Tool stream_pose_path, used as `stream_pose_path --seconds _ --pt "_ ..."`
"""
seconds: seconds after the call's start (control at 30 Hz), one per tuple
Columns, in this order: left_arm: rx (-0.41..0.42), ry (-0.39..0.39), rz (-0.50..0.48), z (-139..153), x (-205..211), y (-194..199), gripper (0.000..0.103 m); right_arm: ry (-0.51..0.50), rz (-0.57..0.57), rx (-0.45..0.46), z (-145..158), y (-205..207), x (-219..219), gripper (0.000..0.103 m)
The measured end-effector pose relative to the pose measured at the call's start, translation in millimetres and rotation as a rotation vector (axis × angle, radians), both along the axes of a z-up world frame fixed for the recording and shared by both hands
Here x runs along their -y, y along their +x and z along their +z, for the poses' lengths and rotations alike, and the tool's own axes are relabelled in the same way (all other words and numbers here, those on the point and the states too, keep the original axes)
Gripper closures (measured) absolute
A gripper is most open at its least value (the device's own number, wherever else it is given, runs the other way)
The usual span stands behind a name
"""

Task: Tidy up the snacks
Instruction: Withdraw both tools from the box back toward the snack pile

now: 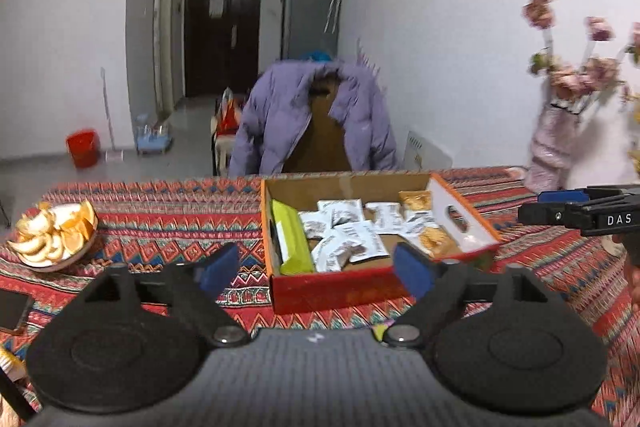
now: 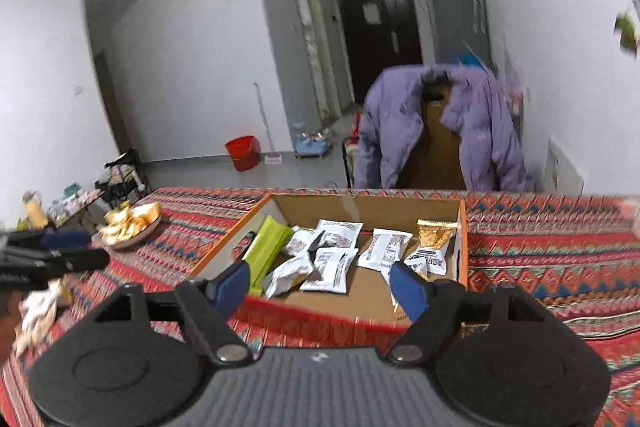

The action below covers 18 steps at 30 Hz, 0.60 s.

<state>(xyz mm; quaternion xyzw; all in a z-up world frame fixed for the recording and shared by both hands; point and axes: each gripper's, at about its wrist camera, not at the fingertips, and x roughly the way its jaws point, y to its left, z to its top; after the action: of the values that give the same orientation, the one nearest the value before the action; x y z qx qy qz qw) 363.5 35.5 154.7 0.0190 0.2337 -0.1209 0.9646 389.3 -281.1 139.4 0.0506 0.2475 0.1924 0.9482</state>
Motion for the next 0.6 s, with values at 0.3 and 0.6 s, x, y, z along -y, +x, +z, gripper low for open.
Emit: stream_pose_path --seconds 0.3,0.6 --pt "0.147 0.011 0.012 -18 7 -131 0.0 -0.087 -0.005 0.114 -5 -129 3 0.011" --pt "0.076 -0.051 0.061 -56 13 -201 0.0 -0.168 -0.045 0.194 -33 -230 -7 0.004"
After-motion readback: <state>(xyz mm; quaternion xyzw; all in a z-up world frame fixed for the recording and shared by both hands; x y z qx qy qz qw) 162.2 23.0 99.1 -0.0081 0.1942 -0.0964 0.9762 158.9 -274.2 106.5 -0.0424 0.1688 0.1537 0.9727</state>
